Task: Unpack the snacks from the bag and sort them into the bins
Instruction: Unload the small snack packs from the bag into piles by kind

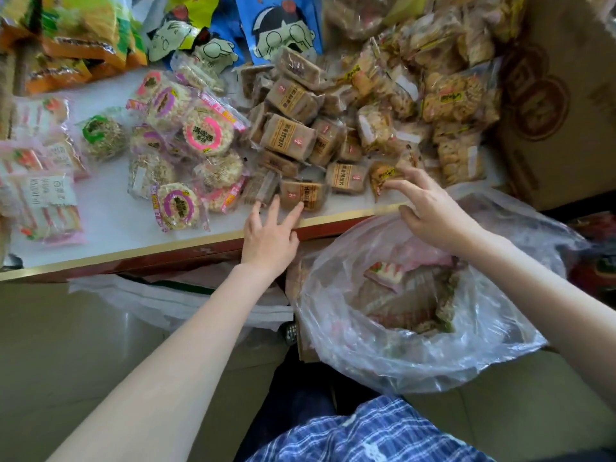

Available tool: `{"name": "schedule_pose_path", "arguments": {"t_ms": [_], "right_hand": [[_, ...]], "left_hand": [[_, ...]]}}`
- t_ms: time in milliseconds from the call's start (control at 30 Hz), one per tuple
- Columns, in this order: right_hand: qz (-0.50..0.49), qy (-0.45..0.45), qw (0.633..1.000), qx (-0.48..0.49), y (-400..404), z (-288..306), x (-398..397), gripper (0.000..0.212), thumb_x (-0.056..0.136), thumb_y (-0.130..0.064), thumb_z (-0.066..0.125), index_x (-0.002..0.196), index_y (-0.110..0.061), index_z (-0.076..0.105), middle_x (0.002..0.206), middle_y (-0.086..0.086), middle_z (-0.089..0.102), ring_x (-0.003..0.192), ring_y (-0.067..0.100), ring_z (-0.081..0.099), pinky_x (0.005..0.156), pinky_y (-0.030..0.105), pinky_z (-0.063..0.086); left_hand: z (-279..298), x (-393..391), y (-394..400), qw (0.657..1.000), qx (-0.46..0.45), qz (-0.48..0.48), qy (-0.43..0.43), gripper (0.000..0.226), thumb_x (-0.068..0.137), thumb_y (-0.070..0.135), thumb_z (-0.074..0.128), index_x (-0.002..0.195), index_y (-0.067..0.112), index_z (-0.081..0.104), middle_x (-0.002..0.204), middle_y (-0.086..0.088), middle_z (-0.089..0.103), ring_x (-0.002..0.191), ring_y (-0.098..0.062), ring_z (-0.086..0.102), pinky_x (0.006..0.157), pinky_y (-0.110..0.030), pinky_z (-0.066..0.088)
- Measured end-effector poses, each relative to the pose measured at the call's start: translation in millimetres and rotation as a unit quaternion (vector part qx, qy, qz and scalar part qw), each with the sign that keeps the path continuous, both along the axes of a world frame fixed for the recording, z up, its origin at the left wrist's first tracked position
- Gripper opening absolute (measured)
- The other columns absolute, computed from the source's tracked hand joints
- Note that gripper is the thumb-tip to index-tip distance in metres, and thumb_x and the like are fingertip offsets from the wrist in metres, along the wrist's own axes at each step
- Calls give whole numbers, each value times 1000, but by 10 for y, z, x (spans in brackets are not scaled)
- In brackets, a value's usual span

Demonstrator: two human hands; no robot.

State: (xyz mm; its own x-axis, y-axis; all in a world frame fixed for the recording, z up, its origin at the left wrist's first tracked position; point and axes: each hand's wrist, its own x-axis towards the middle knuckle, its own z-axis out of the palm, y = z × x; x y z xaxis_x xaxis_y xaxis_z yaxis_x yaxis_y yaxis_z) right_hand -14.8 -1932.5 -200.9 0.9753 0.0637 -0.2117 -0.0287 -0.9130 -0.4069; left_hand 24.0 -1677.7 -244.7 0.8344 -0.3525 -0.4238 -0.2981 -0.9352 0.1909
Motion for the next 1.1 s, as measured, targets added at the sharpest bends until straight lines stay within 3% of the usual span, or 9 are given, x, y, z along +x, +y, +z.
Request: {"name": "schedule_pose_path", "arguments": {"t_ms": [100,233,333,433,700,800,867,967,1100], "right_hand": [[-3,-30,999,18,-126,-37,-315,35,84,6,51,118,-1,59,132,19,48,117,34,52,95,33,40],[-57,39,995,67,-204,-250,-834,30,83,6,53,110,-2,64,108,15,65,96,29,62,74,24,39],[-19,166,985,46,-144,-709,-1152,49,84,2,51,133,-4,49,136,17,50,122,30,51,95,32,38],[34,182,983,12,-44,-1143,-1159,66,87,-1,48,147,-12,24,152,10,24,139,29,27,104,36,34],[17,83,987,-134,34,-1773,-1017,39,97,-15,39,135,-11,41,141,9,40,130,32,35,100,45,30],[45,-3,996,-78,-62,-1744,-1056,34,69,9,68,102,5,63,103,23,63,93,40,61,73,42,51],[42,38,998,-15,-76,-1585,-1133,18,64,10,68,82,7,64,85,25,63,76,40,63,58,38,47],[3,5,996,88,-150,-1277,-1270,9,63,2,66,70,2,61,71,20,62,65,33,63,60,30,34],[-92,-21,983,159,-300,-707,-1210,8,74,1,70,82,0,68,90,14,59,83,30,57,75,21,36]], "left_hand": [[12,-89,1,995,-56,23,-74,48,94,16,43,141,19,40,154,-15,19,138,-38,17,108,-52,24],[-55,-444,-64,977,-136,-91,-135,45,83,18,39,123,11,58,136,-20,46,124,-38,43,93,-53,43],[-159,-725,-181,984,-47,-174,9,51,94,28,40,144,31,34,157,-13,11,141,-39,11,108,-57,25],[-236,-789,-272,980,38,-167,102,54,99,34,35,148,41,12,156,-3,-22,142,-37,-13,112,-55,13],[-290,-746,-352,985,62,-134,91,57,98,32,37,149,38,11,157,-4,-16,142,-35,-6,109,-54,21],[-346,-850,-357,986,61,-130,87,57,98,30,36,149,35,12,157,-6,-14,142,-37,-5,110,-52,22],[-346,-899,-362,987,49,-127,89,56,98,30,36,149,33,13,157,-7,-13,142,-36,-5,111,-50,21],[-308,-896,-371,988,35,-114,97,56,99,29,37,150,30,13,157,-7,-11,143,-34,-5,111,-49,20],[-229,-903,-423,992,0,-101,80,64,95,35,46,150,30,13,158,-6,-8,143,-33,-1,112,-50,18]]}}
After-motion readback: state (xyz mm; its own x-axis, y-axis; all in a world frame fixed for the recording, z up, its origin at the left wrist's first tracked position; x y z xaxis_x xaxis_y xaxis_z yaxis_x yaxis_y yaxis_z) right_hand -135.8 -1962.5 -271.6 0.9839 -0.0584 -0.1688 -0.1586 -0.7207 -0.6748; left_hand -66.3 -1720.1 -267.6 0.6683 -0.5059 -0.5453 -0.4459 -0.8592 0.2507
